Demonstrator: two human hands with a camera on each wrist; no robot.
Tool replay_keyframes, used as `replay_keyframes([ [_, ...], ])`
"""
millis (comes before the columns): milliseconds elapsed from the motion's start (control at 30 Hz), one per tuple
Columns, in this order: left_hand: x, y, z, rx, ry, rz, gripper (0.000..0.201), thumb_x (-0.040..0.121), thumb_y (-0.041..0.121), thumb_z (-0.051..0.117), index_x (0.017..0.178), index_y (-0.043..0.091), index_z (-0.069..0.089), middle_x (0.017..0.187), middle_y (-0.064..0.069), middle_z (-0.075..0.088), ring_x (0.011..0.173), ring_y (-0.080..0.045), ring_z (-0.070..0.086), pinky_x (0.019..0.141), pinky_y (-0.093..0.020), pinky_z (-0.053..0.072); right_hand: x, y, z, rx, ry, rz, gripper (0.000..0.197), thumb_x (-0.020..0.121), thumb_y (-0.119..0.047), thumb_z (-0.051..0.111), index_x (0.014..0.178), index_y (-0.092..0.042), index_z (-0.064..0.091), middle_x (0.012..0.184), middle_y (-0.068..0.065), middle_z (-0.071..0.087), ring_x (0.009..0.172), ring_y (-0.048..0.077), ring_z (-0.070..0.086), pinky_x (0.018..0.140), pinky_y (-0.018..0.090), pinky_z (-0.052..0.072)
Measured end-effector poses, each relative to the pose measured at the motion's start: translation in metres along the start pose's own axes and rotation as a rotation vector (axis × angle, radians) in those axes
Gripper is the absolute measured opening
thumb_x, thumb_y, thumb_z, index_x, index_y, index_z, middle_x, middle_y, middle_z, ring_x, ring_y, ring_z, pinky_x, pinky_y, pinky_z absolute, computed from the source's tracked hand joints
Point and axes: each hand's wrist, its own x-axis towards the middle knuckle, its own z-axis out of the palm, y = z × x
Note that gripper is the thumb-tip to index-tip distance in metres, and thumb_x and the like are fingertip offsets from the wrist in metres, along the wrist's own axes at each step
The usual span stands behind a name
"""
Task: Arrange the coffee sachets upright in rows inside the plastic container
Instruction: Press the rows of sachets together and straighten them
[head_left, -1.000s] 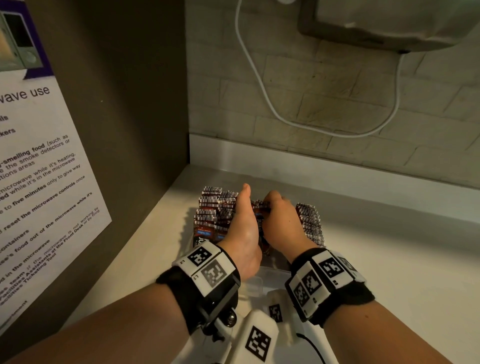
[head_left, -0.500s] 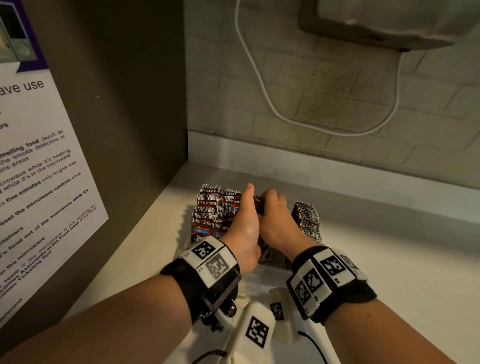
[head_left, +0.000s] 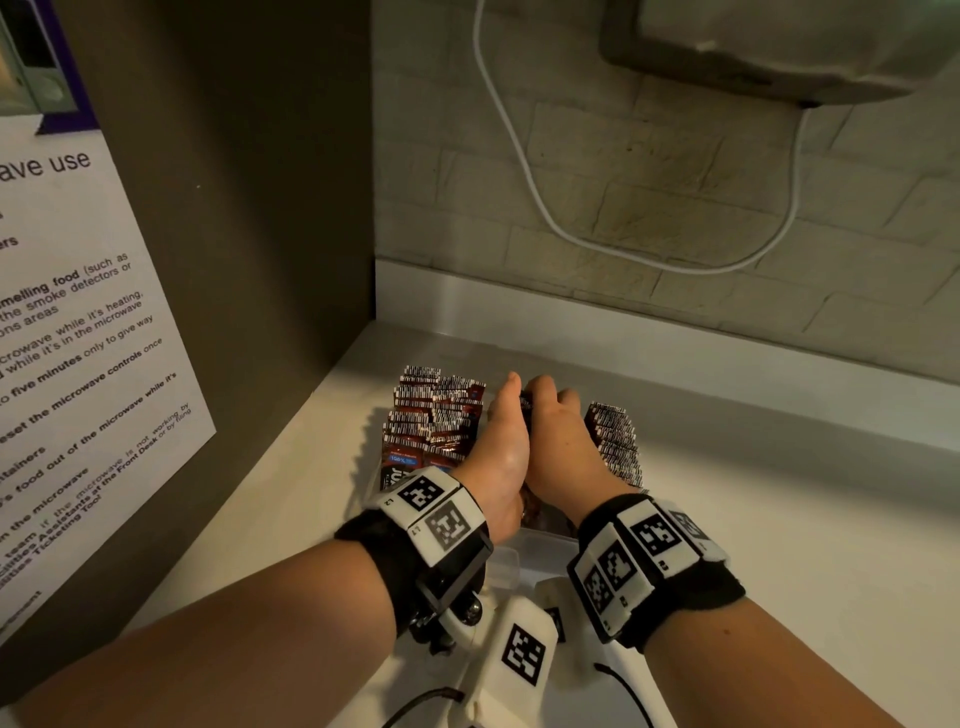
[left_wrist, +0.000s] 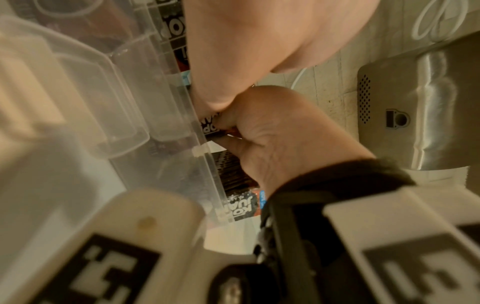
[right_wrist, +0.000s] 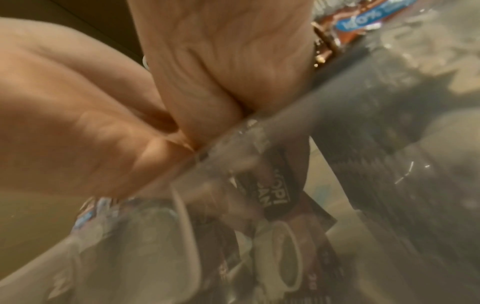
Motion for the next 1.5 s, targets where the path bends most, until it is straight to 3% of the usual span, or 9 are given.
replay_keyframes([
  [200, 0.001, 0.000, 0.003, 0.086, 0.055, 0.010, 0.054, 0.095, 0.062, 0.034, 0.104, 0.017, 0.061, 0.116, -0.012, 0.064, 0.112, -0.024, 0.059, 0.104, -0.044, 0.044, 0.011, 0.009, 0.014, -0.082, 0.009, -0.069, 0.046, 0.090, -0.024, 0.056, 0.132, -0.015, 0.038, 0.126, 0.009, 0.040, 0.078, 0.010, 0.031, 0.058, 0.015, 0.027],
  [500, 0.005, 0.000, 0.002, 0.110, 0.051, -0.050, 0.063, 0.090, 0.070, 0.034, 0.130, 0.024, 0.052, 0.127, -0.011, 0.059, 0.116, -0.028, 0.056, 0.102, -0.050, 0.045, 0.001, 0.003, 0.007, 0.094, 0.099, 0.015, 0.034, 0.096, -0.029, 0.054, 0.126, -0.019, 0.040, 0.114, 0.010, 0.036, 0.074, 0.017, 0.045, 0.074, 0.029, 0.045],
  [700, 0.005, 0.002, 0.000, 0.166, 0.029, -0.045, 0.059, 0.097, 0.060, 0.028, 0.137, 0.020, 0.045, 0.133, -0.011, 0.056, 0.111, -0.022, 0.055, 0.094, -0.040, 0.048, -0.002, 0.002, 0.010, 0.115, 0.148, 0.032, 0.033, 0.095, -0.028, 0.054, 0.126, -0.024, 0.042, 0.118, 0.012, 0.033, 0.067, 0.010, 0.040, 0.079, 0.028, 0.048],
  [933, 0.007, 0.000, -0.004, 0.176, 0.025, -0.080, 0.070, 0.091, 0.070, 0.029, 0.144, 0.025, 0.040, 0.141, -0.011, 0.050, 0.126, -0.027, 0.050, 0.106, -0.051, 0.041, -0.005, -0.004, 0.010, 0.167, 0.103, 0.105, 0.065, 0.093, -0.026, 0.060, 0.144, -0.021, 0.020, 0.133, 0.018, 0.024, 0.082, 0.024, 0.052, 0.079, 0.027, 0.045],
  [1100, -0.006, 0.008, 0.000, 0.178, -0.066, -0.109, 0.041, 0.100, 0.056, 0.019, 0.094, 0.032, 0.051, 0.107, -0.003, 0.055, 0.107, -0.022, 0.053, 0.103, -0.047, 0.041, -0.007, -0.006, 0.008, 0.149, 0.026, 0.089, 0.079, 0.089, -0.017, 0.062, 0.148, -0.023, 0.010, 0.133, 0.019, 0.025, 0.072, 0.022, 0.056, 0.072, 0.029, 0.049],
  [1233, -0.021, 0.013, 0.003, 0.154, -0.118, -0.102, 0.039, 0.101, 0.051, 0.016, 0.084, 0.032, 0.046, 0.121, -0.001, 0.052, 0.118, -0.021, 0.052, 0.105, -0.043, 0.038, -0.009, -0.008, 0.008, 0.235, 0.008, 0.101, 0.083, 0.089, -0.016, 0.060, 0.148, -0.029, 0.003, 0.139, 0.013, 0.018, 0.088, 0.024, 0.057, 0.081, 0.030, 0.050],
  [1333, -0.016, 0.010, -0.002, 0.134, -0.074, -0.135, 0.040, 0.098, 0.059, 0.021, 0.103, 0.038, 0.055, 0.139, -0.008, 0.052, 0.129, -0.027, 0.048, 0.111, -0.048, 0.035, -0.010, -0.008, 0.010, 0.256, 0.062, 0.134, 0.081, 0.091, -0.022, 0.060, 0.148, -0.029, 0.002, 0.137, 0.015, 0.021, 0.076, 0.015, 0.052, 0.074, 0.025, 0.044],
  [1400, -0.007, 0.005, -0.005, 0.117, -0.044, -0.160, 0.063, 0.093, 0.068, 0.027, 0.132, 0.024, 0.052, 0.136, -0.012, 0.055, 0.123, -0.028, 0.054, 0.108, -0.051, 0.039, -0.010, -0.007, 0.011, 0.238, 0.097, 0.147, 0.081, 0.092, -0.026, 0.060, 0.147, -0.028, 0.001, 0.135, 0.017, 0.027, 0.066, 0.007, 0.045, 0.072, 0.024, 0.043],
  [1500, -0.002, 0.002, -0.006, 0.093, -0.037, -0.166, 0.072, 0.090, 0.071, 0.030, 0.137, 0.019, 0.050, 0.133, -0.013, 0.057, 0.121, -0.028, 0.055, 0.107, -0.051, 0.040, -0.011, -0.005, 0.012, 0.238, 0.092, 0.131, 0.082, 0.092, -0.026, 0.060, 0.148, -0.027, 0.000, 0.138, 0.016, 0.031, 0.082, 0.014, 0.052, 0.075, 0.024, 0.040],
])
